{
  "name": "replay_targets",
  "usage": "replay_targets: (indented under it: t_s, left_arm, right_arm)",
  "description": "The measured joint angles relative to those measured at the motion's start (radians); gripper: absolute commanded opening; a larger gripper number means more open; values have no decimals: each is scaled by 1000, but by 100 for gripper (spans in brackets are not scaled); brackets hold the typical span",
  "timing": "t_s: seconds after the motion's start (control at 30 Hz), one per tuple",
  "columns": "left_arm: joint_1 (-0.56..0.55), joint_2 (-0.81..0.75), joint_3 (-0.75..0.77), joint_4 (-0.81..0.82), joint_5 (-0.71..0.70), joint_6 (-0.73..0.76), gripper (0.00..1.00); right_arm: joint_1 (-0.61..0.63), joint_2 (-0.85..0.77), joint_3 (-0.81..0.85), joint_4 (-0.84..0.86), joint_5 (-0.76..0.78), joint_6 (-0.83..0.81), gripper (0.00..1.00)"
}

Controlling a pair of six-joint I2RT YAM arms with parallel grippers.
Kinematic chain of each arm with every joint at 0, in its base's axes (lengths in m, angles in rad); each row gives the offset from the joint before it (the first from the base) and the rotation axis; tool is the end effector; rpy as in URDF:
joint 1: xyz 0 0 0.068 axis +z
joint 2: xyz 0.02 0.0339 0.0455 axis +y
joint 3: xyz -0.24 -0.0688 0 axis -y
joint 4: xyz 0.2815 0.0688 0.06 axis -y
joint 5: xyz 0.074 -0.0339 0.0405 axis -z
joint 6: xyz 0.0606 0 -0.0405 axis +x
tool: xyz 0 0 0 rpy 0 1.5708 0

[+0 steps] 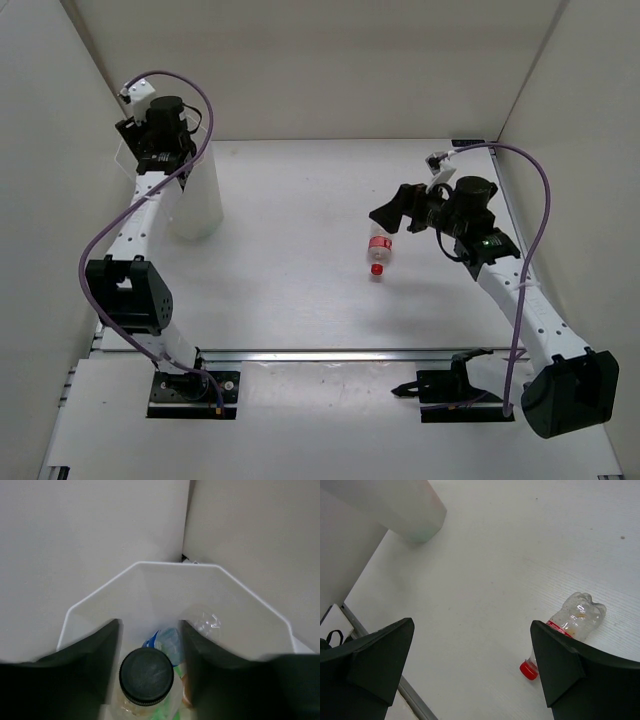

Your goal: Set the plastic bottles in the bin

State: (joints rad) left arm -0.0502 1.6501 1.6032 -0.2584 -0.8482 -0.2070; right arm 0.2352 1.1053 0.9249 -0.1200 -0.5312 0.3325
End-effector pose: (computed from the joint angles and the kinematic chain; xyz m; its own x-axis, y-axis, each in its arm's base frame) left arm 0.4336 0.0237 0.3652 -0.1538 -0.1284 -0.9797 -0.7285 0.6846 0.0246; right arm 0.3046 0.1046 0.2991 -0.4912 0.1717 -0.8540 -0.5408 0.7085 0.4535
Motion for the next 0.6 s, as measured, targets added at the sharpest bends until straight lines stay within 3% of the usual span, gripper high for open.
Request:
replay_targets:
  t_s: [0.03,0.37,0.6]
  left_arm:
    - [4,6,0,-14,23,-6,98]
    - [-134,-45,90,-119,336,-64,99]
    - [-483,-50,173,-177,587,-92,99]
  right_arm:
    - [-1,-7,-6,-2,-1,0,99]
    - [-47,-72,-14,-113,99,-8,99]
    - [-261,-169,-15,-349,311,-16,99]
